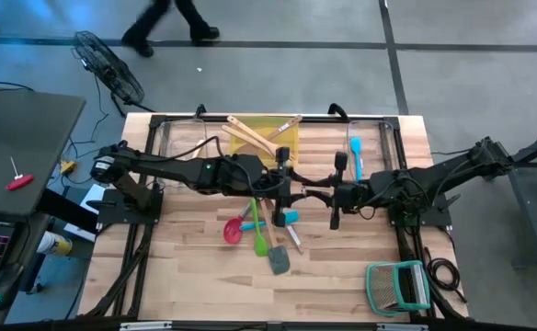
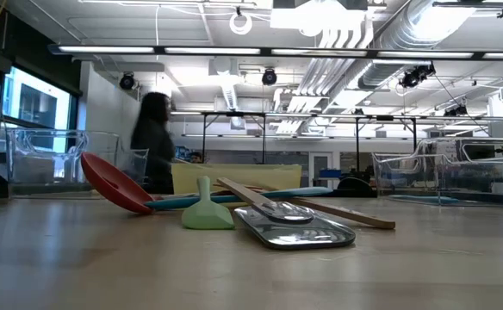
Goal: Pick & Place Kitchen Items
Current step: Put the white knife into the left transparent bin
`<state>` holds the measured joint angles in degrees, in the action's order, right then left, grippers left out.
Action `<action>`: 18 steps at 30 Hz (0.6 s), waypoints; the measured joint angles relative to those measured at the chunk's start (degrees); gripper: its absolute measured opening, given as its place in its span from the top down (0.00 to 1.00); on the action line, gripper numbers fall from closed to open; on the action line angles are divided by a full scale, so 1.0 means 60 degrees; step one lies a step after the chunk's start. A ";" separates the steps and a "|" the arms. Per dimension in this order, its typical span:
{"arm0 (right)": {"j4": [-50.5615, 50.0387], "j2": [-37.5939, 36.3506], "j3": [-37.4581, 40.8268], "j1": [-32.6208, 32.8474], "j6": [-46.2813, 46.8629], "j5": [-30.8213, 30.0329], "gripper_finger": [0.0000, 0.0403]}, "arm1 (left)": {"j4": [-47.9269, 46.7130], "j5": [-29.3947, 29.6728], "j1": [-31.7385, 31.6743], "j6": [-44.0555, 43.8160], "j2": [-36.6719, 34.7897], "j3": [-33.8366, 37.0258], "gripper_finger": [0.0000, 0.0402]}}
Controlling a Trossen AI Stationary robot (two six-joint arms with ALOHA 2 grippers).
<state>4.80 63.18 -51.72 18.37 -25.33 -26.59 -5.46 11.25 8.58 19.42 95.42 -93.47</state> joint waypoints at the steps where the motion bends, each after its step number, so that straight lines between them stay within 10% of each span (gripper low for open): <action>1: -0.0043 0.0000 0.0000 0.0000 0.0039 -0.0007 0.93 | -0.0007 -0.0003 0.0000 0.0090 0.0000 0.0003 0.80; 11: -0.0284 0.0000 0.0004 0.0081 0.0689 -0.0277 0.59 | -0.0090 0.0079 0.0007 0.0237 -0.0004 0.0003 0.93; 18: -0.0278 0.0000 0.0004 0.0663 0.0908 -0.3196 0.26 | -0.0312 0.0698 0.0011 0.0222 -0.0034 0.0003 0.93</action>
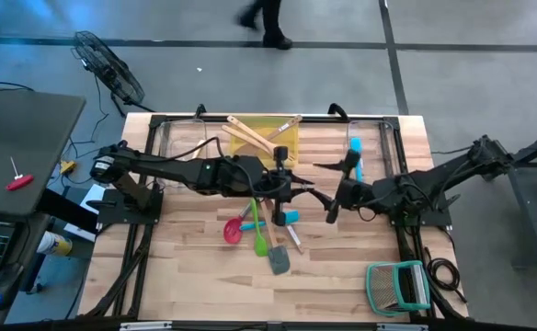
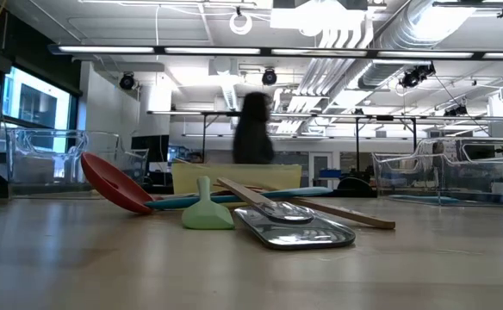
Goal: Pick & Place Kitchen Items
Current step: Put the white knife into the left transparent bin
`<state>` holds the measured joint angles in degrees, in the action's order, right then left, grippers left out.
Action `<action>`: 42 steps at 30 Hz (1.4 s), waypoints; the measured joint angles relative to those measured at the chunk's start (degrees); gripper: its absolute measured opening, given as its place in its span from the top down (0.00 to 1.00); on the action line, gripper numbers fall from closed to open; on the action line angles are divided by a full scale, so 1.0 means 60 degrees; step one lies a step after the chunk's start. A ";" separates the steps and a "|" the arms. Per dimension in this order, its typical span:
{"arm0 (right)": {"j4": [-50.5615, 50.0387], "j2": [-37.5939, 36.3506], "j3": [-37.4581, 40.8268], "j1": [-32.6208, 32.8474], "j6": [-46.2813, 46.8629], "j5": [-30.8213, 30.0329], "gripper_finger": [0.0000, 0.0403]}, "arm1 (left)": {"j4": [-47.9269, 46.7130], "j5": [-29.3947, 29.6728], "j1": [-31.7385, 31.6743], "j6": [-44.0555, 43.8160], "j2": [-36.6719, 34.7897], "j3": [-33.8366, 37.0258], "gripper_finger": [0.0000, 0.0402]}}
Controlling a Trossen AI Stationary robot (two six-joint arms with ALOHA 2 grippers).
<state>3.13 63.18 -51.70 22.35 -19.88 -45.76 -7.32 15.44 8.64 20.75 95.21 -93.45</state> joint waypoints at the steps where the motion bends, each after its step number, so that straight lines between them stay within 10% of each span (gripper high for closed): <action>1: -0.0018 0.0000 0.0000 0.0076 0.0045 -0.0294 0.23 | -0.0184 0.0190 0.0000 0.0000 -0.0074 0.0002 0.93; 17: -0.1298 0.0000 0.0000 0.0331 0.1008 -0.0578 0.14 | -0.3983 0.5449 -0.0004 -0.2201 -0.1901 0.0005 0.93; 27: -0.1649 0.0000 0.0000 0.0313 0.1563 -0.0531 0.14 | -0.6490 0.7075 -0.0027 -0.4434 -0.2579 -0.0018 0.93; 42: -0.1772 0.0000 0.0000 0.0313 0.2085 -0.0278 0.14 | -1.1550 0.5714 -0.2719 -0.8504 -0.3200 -0.0004 0.93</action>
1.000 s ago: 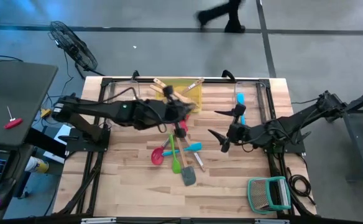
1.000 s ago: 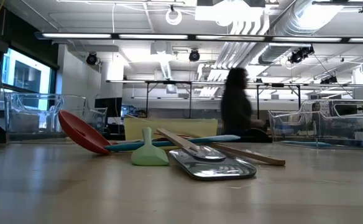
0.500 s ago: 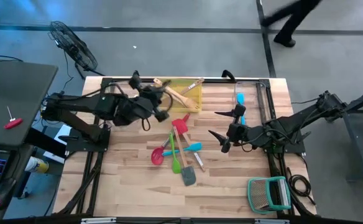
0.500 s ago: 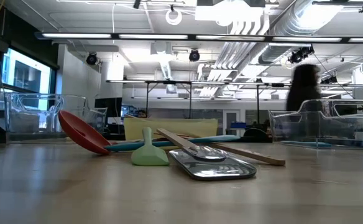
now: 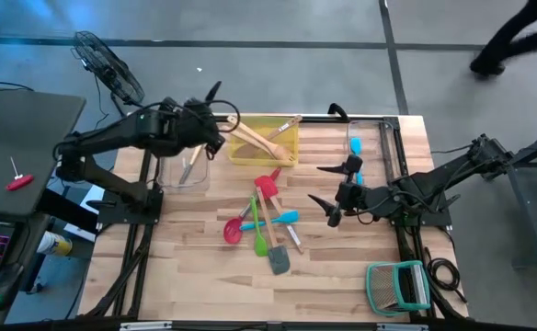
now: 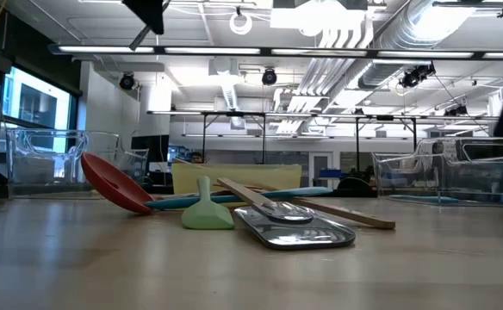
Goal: Pick & Place Kitchen Items
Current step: Put the white knife into the left transparent bin
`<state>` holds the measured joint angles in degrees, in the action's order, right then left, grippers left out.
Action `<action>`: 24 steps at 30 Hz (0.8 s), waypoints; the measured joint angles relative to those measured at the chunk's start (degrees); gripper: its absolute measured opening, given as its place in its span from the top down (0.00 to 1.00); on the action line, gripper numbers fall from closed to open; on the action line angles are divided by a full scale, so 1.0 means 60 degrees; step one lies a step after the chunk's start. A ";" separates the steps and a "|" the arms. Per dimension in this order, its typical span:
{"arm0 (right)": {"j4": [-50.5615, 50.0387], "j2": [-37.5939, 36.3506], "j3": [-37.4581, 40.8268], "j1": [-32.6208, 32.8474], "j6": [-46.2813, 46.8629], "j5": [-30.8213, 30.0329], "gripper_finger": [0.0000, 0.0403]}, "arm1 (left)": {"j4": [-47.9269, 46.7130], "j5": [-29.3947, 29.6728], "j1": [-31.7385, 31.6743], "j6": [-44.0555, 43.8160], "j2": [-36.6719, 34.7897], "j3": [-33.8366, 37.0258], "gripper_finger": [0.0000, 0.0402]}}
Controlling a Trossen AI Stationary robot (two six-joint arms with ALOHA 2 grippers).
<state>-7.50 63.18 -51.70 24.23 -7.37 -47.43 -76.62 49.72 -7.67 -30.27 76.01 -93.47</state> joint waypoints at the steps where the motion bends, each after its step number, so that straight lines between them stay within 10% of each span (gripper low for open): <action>1: -0.0044 0.0000 0.0000 0.0000 0.0036 0.0002 0.14 | -0.0108 -0.0085 -0.0147 -0.0005 0.0003 0.0000 0.93; 24: -0.1520 0.0000 0.0000 -0.0001 0.1231 0.0482 0.14 | -0.0608 -0.4607 -0.3186 -0.0902 -0.0095 0.3942 0.93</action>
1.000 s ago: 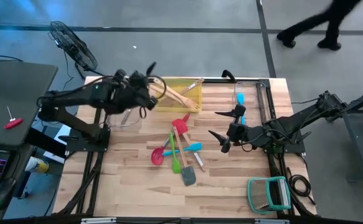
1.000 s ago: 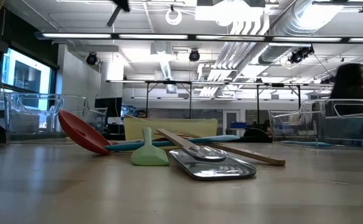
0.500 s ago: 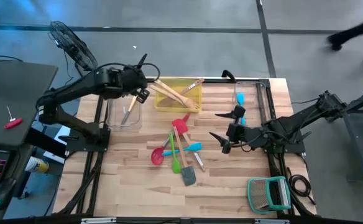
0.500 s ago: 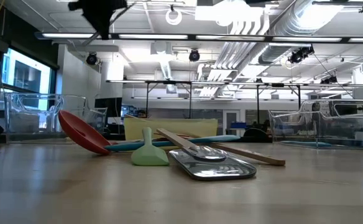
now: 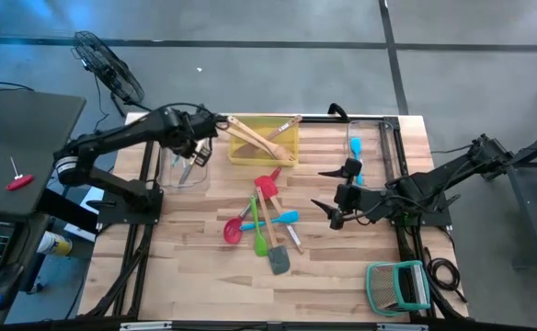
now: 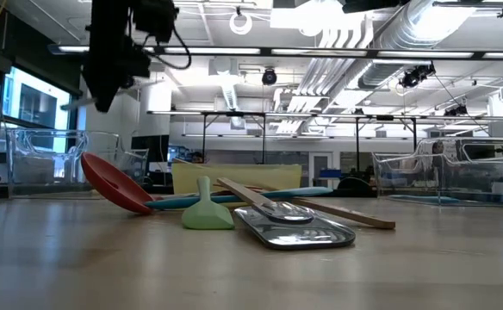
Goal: Pick & Place Kitchen Items
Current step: Put the white knife into the left transparent bin
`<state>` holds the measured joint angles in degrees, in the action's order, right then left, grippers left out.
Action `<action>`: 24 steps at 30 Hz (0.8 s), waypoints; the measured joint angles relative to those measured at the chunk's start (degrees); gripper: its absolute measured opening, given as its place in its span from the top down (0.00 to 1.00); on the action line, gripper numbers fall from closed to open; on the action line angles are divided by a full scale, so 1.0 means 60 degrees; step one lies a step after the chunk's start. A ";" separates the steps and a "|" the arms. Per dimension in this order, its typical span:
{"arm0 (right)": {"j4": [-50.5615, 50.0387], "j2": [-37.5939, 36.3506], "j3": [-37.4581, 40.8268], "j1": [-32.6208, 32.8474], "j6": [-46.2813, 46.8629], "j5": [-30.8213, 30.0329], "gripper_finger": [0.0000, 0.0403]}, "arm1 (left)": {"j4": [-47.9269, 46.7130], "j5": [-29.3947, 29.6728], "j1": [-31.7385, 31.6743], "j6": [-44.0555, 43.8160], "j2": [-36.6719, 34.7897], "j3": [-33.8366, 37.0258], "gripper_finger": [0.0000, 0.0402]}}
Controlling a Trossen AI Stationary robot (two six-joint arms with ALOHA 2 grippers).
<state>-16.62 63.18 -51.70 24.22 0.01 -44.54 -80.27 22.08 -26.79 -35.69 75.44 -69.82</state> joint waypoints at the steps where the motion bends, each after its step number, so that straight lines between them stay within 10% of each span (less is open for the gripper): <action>1: 0.0003 0.0000 0.0000 -0.0002 0.0000 -0.0005 0.14 | 0.0308 -0.0179 -0.0008 0.0092 -0.0003 0.0294 0.93; 24: 0.0096 0.0000 0.0000 -0.0357 0.0311 0.0325 0.14 | 0.1736 -0.2236 -0.1257 0.0404 0.0000 0.3118 0.89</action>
<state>-16.04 63.18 -51.70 22.08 1.88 -42.59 -69.85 8.67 -34.33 -33.26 75.44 -51.11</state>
